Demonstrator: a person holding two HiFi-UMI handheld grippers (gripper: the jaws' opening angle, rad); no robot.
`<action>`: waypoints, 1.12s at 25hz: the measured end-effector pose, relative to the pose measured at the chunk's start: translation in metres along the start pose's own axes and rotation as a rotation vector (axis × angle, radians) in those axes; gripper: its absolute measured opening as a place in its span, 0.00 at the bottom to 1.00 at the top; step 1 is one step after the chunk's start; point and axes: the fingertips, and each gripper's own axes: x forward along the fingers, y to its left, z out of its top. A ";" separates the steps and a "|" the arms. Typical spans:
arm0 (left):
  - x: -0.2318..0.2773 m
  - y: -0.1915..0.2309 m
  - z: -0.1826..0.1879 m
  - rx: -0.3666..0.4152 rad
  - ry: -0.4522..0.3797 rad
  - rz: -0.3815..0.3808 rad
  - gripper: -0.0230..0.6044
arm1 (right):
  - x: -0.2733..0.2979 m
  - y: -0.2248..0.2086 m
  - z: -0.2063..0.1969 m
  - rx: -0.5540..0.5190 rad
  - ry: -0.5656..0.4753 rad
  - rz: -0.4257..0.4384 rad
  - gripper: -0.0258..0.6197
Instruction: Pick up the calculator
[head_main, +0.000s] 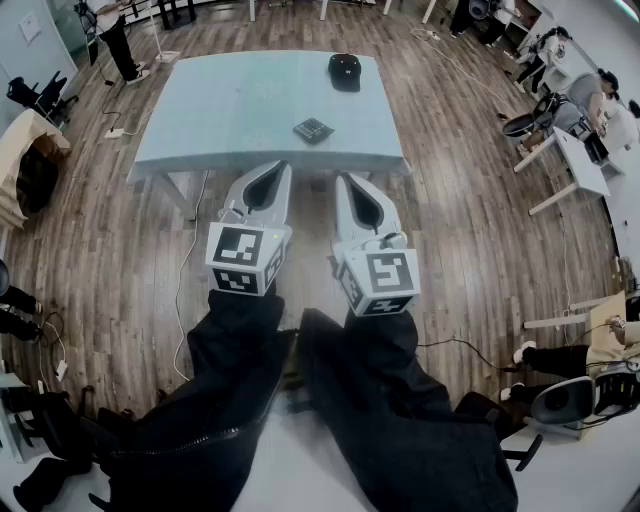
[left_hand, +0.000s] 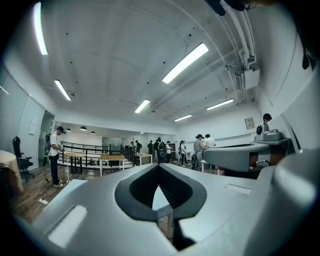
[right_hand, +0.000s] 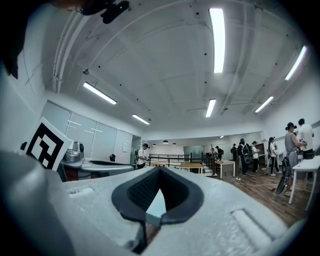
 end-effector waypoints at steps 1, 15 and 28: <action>0.001 -0.001 -0.001 0.001 0.001 -0.002 0.01 | 0.000 0.000 0.000 -0.004 -0.005 0.000 0.04; -0.007 -0.002 -0.012 -0.009 -0.017 -0.060 0.03 | -0.001 0.015 -0.018 -0.023 -0.007 0.010 0.04; -0.025 0.020 -0.030 -0.031 0.019 -0.064 0.03 | 0.003 0.049 -0.037 -0.031 -0.003 0.018 0.04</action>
